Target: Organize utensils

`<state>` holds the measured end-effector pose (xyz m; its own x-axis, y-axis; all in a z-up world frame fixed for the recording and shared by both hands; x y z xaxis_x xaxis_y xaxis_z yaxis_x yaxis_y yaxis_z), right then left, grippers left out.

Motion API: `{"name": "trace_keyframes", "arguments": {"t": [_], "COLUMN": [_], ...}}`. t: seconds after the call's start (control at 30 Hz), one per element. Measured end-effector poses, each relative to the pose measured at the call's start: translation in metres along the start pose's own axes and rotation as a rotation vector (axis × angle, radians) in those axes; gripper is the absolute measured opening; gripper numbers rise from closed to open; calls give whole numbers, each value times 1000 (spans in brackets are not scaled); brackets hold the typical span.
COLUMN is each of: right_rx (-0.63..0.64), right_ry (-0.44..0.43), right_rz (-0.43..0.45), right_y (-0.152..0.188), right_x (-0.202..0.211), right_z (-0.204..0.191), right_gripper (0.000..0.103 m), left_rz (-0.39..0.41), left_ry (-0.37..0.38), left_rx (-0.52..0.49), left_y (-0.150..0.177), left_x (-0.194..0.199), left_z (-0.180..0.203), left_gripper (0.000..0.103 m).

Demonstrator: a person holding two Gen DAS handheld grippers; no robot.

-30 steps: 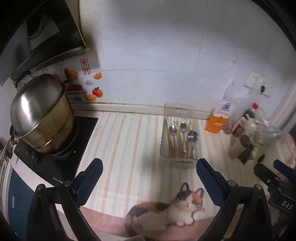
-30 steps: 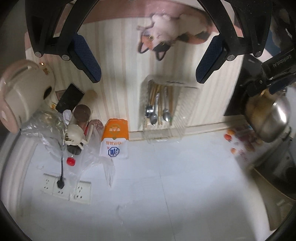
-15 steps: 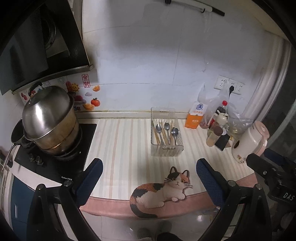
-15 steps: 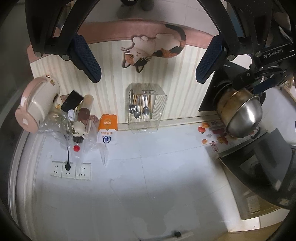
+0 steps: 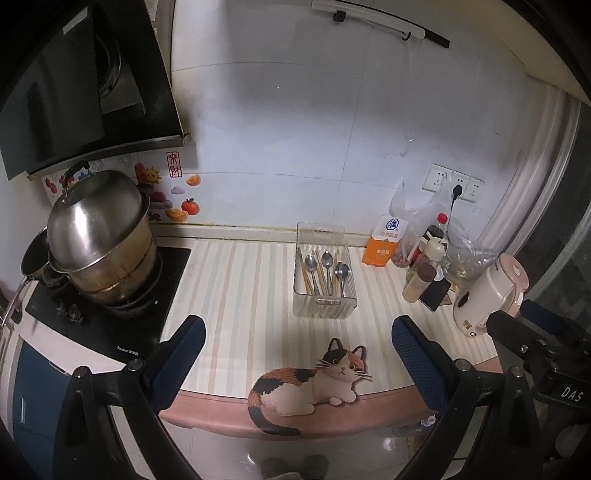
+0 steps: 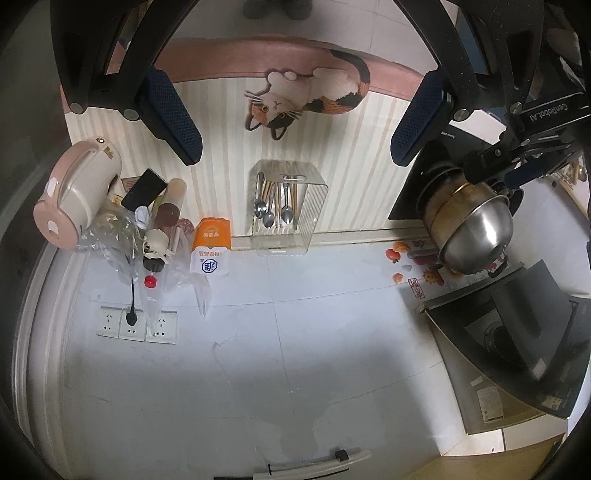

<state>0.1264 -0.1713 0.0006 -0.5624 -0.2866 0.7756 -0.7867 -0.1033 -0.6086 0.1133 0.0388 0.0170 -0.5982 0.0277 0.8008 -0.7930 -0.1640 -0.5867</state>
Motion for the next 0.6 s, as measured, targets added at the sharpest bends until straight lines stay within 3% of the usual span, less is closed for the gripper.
{"name": "trace_keyframes", "arguments": {"t": [0.6], "right_rx": [37], "right_ry": [-18], "right_rz": [-21], "right_y": [-11], "right_x": [-9], "right_z": [8], "right_gripper": [103], "left_rz": [-18], "left_ry": [3], "left_rx": [12], "left_y": [-1], "left_x": [-8], "left_z": [10], "left_gripper": [103]}}
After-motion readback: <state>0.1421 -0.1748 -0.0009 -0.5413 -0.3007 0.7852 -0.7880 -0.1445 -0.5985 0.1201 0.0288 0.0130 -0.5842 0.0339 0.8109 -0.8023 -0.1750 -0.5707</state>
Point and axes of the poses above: each gripper's, at about its wrist camera, not at the fingertips, and x roughly against the way its jaws point, z to its right, y to its underside, the point moved 1 cm from there along -x, roughly the way its jaws point, and after that the axes turned 9 degrees about -z, right-handed, at the moved point
